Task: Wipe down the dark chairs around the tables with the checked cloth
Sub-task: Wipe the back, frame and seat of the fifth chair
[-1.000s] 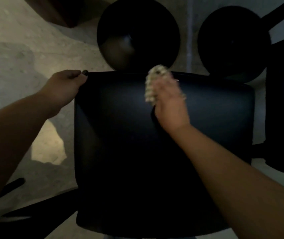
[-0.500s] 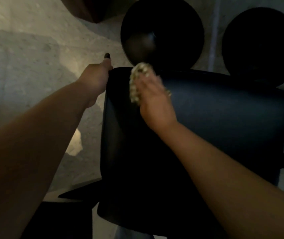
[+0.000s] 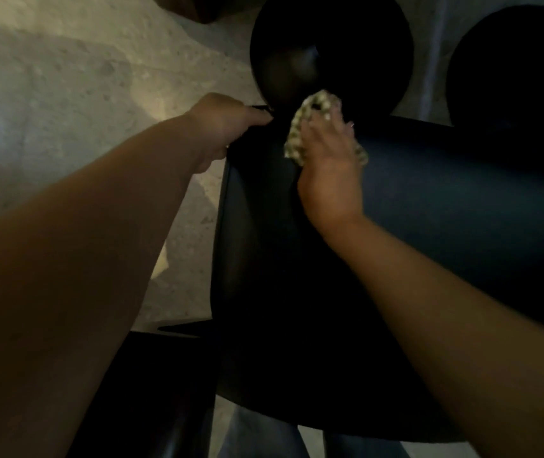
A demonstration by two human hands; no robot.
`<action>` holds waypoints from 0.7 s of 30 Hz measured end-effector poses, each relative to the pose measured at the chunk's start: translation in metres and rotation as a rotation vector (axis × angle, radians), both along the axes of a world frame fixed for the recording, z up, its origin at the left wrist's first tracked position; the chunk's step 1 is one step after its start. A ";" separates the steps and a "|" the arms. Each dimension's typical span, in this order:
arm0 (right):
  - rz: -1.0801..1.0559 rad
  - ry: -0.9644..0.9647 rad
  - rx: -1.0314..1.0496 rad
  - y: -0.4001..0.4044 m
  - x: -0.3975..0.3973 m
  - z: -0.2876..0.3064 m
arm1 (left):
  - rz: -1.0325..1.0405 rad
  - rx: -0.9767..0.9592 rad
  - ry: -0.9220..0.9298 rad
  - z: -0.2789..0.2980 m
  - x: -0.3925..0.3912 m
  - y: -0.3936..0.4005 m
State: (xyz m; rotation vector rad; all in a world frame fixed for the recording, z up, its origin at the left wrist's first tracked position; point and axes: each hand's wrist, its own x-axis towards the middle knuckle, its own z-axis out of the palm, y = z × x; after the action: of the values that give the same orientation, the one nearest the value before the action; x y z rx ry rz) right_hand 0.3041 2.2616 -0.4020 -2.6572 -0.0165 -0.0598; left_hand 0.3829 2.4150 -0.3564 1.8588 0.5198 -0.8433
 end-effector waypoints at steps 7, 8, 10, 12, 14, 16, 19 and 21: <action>0.872 -0.029 -0.026 0.029 -0.074 0.002 | -0.274 0.178 -0.110 0.005 -0.008 -0.012; 0.901 -0.087 -0.023 0.014 -0.061 0.000 | -0.316 0.236 -0.143 0.005 -0.009 -0.014; 0.764 -0.138 -0.068 -0.021 -0.036 -0.002 | -0.358 0.299 -0.167 0.001 -0.008 -0.016; 0.449 -0.128 -0.067 -0.044 -0.027 -0.002 | -0.391 0.334 -0.176 0.000 -0.005 -0.015; 0.148 -0.060 -0.072 -0.026 -0.045 -0.003 | -0.497 0.402 -0.222 0.002 -0.003 -0.019; 0.141 0.034 -0.095 0.014 -0.082 -0.004 | -0.601 0.445 -0.309 0.007 -0.003 -0.025; 0.618 0.069 -0.097 0.038 -0.138 -0.004 | -0.726 0.463 -0.369 0.012 -0.005 -0.035; 0.780 0.062 -0.014 0.011 -0.138 -0.006 | -0.814 0.483 -0.395 0.011 -0.008 -0.041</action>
State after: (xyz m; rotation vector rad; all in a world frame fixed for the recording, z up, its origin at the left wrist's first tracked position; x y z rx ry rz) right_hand 0.1658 2.2725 -0.4076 -2.4774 -1.0143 0.2764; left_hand 0.3754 2.3742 -0.3450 2.6638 -0.3566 -0.8618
